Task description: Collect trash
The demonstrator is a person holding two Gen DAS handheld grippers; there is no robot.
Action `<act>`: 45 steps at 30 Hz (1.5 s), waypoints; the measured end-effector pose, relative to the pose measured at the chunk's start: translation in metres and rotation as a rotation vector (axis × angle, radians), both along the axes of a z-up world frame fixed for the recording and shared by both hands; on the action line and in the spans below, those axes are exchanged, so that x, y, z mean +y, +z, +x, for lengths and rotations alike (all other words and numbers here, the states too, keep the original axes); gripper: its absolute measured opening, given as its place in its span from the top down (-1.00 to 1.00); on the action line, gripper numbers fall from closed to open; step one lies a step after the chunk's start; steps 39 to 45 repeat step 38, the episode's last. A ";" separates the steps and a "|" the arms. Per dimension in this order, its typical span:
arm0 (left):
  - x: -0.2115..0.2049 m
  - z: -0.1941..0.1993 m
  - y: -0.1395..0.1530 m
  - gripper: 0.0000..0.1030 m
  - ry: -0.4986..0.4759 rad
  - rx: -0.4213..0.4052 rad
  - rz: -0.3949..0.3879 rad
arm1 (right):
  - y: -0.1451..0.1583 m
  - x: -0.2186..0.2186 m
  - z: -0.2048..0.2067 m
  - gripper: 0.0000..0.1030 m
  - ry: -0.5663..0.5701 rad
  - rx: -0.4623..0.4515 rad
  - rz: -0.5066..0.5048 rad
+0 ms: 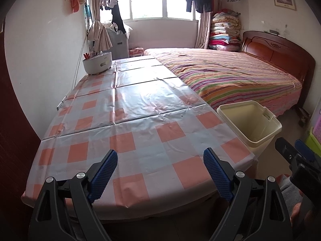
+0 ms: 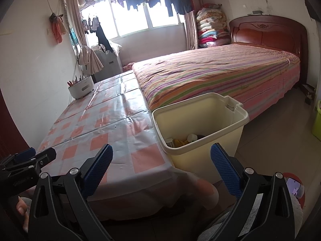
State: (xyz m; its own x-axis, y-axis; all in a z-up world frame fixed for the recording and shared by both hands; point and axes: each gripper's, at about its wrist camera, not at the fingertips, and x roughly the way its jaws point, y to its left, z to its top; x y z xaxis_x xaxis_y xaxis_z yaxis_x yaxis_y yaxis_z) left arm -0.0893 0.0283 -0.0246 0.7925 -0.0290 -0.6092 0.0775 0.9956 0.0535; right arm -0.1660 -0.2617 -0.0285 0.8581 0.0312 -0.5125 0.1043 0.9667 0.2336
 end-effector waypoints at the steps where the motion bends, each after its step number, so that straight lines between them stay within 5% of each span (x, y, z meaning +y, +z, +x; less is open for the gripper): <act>1: -0.001 0.000 0.000 -0.65 -0.005 0.000 0.001 | 0.000 -0.001 0.000 -0.87 -0.001 0.000 0.001; 25: -0.045 -0.002 -0.001 -0.82 -0.138 -0.013 0.081 | -0.016 -0.022 0.006 -0.87 -0.041 0.022 0.044; 45: -0.049 0.012 -0.006 -0.82 -0.106 0.009 0.099 | -0.014 -0.028 0.014 -0.87 -0.049 0.024 0.048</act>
